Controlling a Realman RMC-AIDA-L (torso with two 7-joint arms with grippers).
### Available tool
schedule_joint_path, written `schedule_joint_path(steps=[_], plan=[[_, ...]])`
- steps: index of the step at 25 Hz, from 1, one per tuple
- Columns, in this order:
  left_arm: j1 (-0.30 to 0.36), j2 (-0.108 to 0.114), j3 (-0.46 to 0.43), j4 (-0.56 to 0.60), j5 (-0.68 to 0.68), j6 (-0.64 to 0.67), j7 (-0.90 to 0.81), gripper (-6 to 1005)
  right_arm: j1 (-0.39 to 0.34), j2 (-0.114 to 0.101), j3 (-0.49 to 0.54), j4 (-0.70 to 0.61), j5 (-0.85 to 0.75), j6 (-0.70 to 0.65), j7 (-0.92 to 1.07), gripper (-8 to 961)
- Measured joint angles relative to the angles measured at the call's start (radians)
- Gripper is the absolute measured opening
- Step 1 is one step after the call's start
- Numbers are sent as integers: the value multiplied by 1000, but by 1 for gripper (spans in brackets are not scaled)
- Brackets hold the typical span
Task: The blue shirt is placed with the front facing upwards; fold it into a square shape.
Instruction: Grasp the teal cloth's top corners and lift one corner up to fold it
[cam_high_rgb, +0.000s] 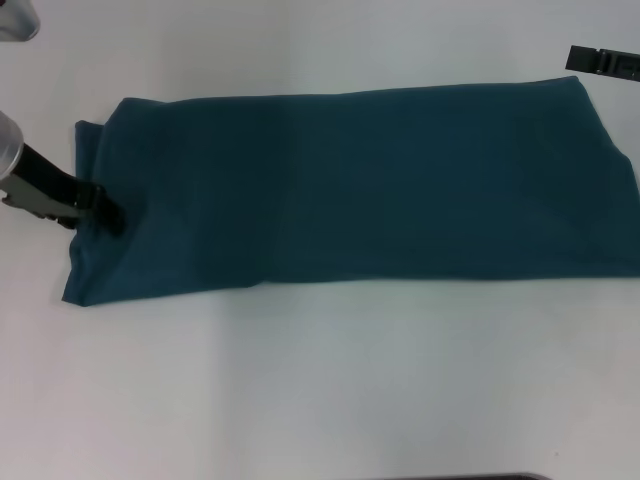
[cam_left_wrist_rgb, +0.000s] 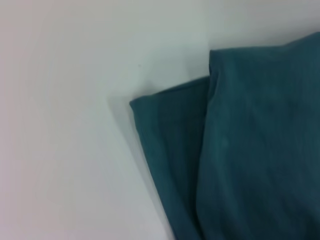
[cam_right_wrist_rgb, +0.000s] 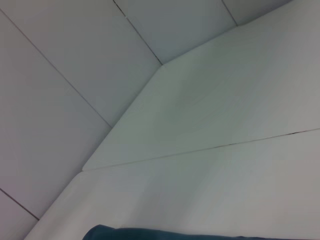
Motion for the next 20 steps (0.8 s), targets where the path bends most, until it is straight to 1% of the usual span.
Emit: schedule_joint_path(steps=[10,20], plan=[[-8,-1,6,17,-1,-2,4,582,-3,0,0,0,0,-1,0,732],[-28,-12,8,16,-9,7,19,582,-3,-2,0,-1,0,-2,0,732]])
